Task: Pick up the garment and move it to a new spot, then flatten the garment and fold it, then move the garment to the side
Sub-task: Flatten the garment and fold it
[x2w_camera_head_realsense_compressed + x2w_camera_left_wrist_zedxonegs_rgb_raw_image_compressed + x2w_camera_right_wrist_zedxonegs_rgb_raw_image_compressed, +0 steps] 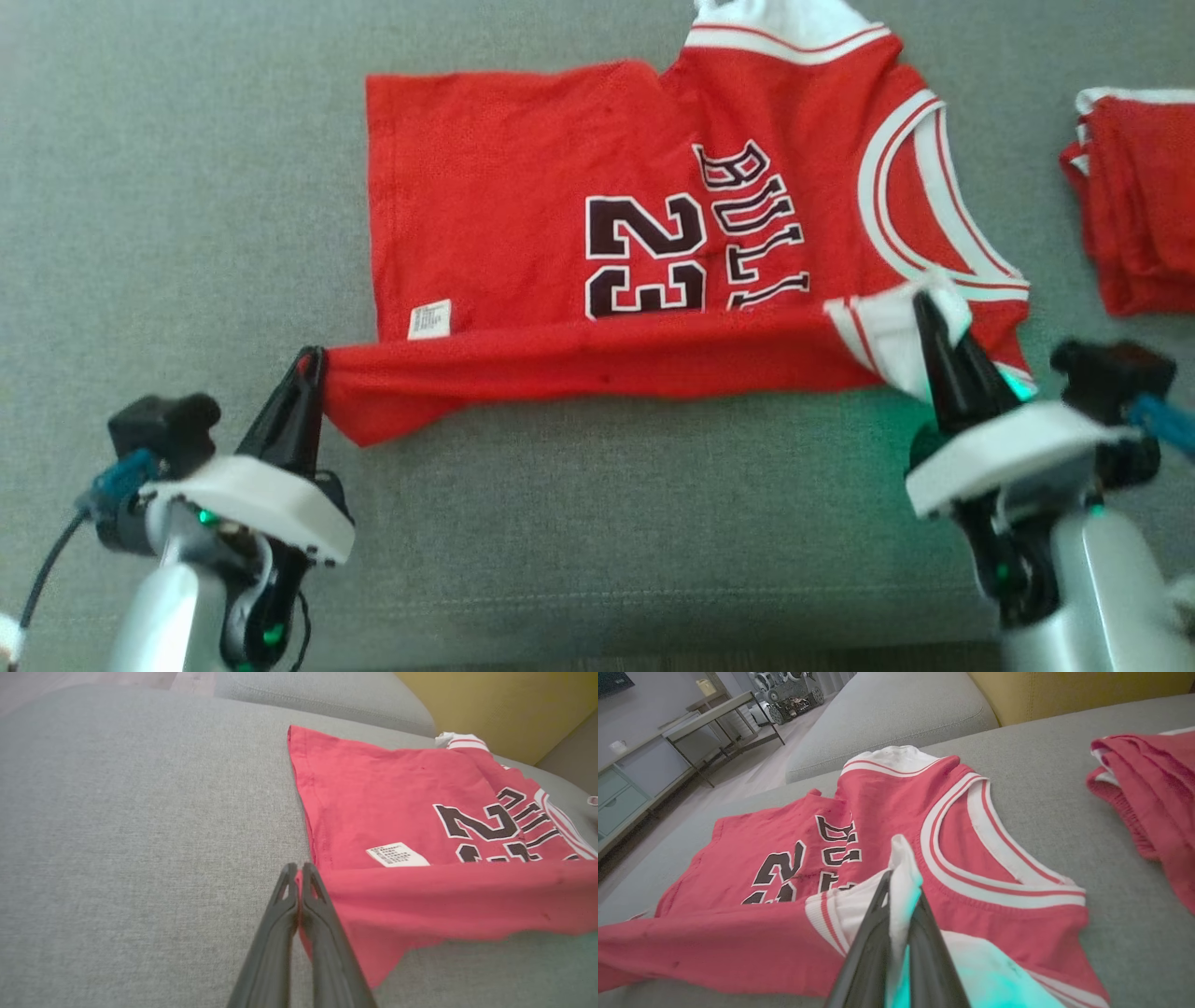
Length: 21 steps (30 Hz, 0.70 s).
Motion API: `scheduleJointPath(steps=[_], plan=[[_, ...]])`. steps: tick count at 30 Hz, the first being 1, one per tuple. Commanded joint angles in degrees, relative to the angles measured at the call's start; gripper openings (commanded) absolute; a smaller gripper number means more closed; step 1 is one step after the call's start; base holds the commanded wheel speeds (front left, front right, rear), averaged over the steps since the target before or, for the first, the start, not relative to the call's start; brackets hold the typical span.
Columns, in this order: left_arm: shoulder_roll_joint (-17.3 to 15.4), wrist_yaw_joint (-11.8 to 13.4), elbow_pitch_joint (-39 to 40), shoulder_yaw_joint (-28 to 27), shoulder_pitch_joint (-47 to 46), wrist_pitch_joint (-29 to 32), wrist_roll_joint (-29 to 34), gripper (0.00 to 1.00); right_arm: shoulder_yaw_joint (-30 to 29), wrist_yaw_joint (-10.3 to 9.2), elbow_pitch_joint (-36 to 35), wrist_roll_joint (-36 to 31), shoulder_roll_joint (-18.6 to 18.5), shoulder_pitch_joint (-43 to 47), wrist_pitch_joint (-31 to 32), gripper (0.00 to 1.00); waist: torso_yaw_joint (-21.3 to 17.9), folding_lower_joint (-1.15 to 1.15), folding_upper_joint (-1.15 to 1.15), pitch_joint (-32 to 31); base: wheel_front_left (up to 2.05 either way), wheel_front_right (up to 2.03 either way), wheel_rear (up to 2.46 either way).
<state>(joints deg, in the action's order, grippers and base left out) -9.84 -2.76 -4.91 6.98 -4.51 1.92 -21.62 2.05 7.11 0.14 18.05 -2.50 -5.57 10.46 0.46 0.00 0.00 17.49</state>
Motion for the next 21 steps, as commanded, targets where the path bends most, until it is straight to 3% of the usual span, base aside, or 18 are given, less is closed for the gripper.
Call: scheduleJointPath(steps=[1, 8, 9, 10, 11, 12, 18, 21], plan=[[-1.5, -0.5, 0.1, -2.1, -2.8, 0.1, -0.7, 0.00, 1.4, 0.37, -0.4, -0.3, -1.3, -3.1, -0.3, 0.00, 0.1, 0.00, 0.00, 1.2, 0.00, 0.00, 0.00], [-1.2, -1.8, -5.2, -1.4, -7.2, -1.7, -1.7, 0.00, 2.8, 0.37, 6.0, 0.3, -3.5, -8.3, -1.6, 0.00, 0.7, 0.00, 0.00, 3.0, 0.00, 0.00, 0.00], [-1.2, -2.1, -6.1, -1.3, -7.9, -2.5, -1.9, 0.10, 2.9, 0.37, 7.0, 0.4, -3.7, -9.0, -2.2, 0.23, 0.7, 0.00, 0.00, 3.2, 0.00, 0.00, 0.00], [-1.0, -2.4, -6.9, -1.1, -8.6, -3.3, -2.1, 0.48, 3.0, 0.37, 7.9, 0.4, -3.9, -9.5, -2.7, 0.43, 0.8, 0.00, 0.00, 3.3, 0.00, 0.00, 0.00], [-0.8, -2.6, -7.4, -0.9, -9.4, -4.5, -2.3, 0.98, 3.0, 0.37, 8.7, 0.5, -3.8, -9.9, -3.2, 0.93, 0.9, 0.00, 0.00, 3.4, 0.00, 0.00, 0.00], [-0.7, -2.9, -8.1, -0.6, -10.0, -5.4, -2.4, 1.00, 3.0, 0.37, 9.3, 0.5, -3.8, -10.3, -3.8, 1.00, 1.0, 0.00, 0.00, 3.5, 0.00, 0.00, 0.00], [-0.8, -3.8, -11.3, 0.9, -11.2, -11.3, -2.2, 1.00, 2.1, 0.37, 9.4, 0.0, -2.8, -9.5, -8.7, 1.00, 0.5, 0.00, 0.00, 2.5, 0.00, 0.00, 0.00], [-0.8, -2.2, -10.8, 0.2, -9.5, -14.0, -1.1, 1.00, 2.0, 0.37, 6.9, -1.2, -2.3, -7.6, -11.8, 1.00, -0.2, 0.00, 0.00, 1.2, 0.00, 0.00, 0.00]])
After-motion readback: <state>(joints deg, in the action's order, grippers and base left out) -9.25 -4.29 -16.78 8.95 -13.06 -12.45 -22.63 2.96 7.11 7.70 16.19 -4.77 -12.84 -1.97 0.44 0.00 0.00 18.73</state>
